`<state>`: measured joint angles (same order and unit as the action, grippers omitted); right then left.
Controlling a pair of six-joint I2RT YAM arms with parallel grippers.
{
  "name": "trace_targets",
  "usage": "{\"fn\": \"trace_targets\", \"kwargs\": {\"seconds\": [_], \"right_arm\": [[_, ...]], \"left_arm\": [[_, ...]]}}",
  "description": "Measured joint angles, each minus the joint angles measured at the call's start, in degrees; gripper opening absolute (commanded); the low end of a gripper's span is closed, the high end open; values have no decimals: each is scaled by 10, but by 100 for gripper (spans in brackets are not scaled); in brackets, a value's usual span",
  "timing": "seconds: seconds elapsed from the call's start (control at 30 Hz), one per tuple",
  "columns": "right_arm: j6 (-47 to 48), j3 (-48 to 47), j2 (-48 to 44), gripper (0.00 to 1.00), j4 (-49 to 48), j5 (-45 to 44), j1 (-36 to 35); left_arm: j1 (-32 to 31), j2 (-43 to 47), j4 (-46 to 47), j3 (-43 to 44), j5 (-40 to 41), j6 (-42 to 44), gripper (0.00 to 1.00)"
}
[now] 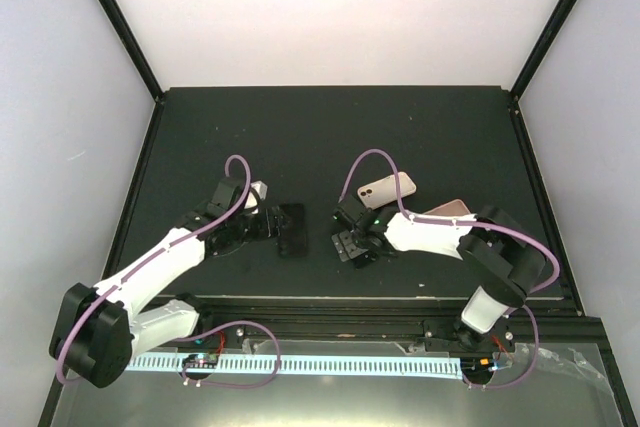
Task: Put the phone into the phone case
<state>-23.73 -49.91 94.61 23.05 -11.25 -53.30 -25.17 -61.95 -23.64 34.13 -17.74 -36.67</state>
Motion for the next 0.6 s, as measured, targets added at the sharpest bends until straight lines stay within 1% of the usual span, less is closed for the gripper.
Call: {"fn": "trace_targets", "kwargs": {"seconds": [0.27,0.43,0.6], "right_arm": [[7,19,2,87,-22,24,12],[9,18,8,81,-38,21,12],[9,18,9,73,-45,19,12]], "left_arm": [[7,4,1,-7,1,1,79],[8,4,1,-9,1,1,78],[9,4,1,-9,-2,1,77]]}}
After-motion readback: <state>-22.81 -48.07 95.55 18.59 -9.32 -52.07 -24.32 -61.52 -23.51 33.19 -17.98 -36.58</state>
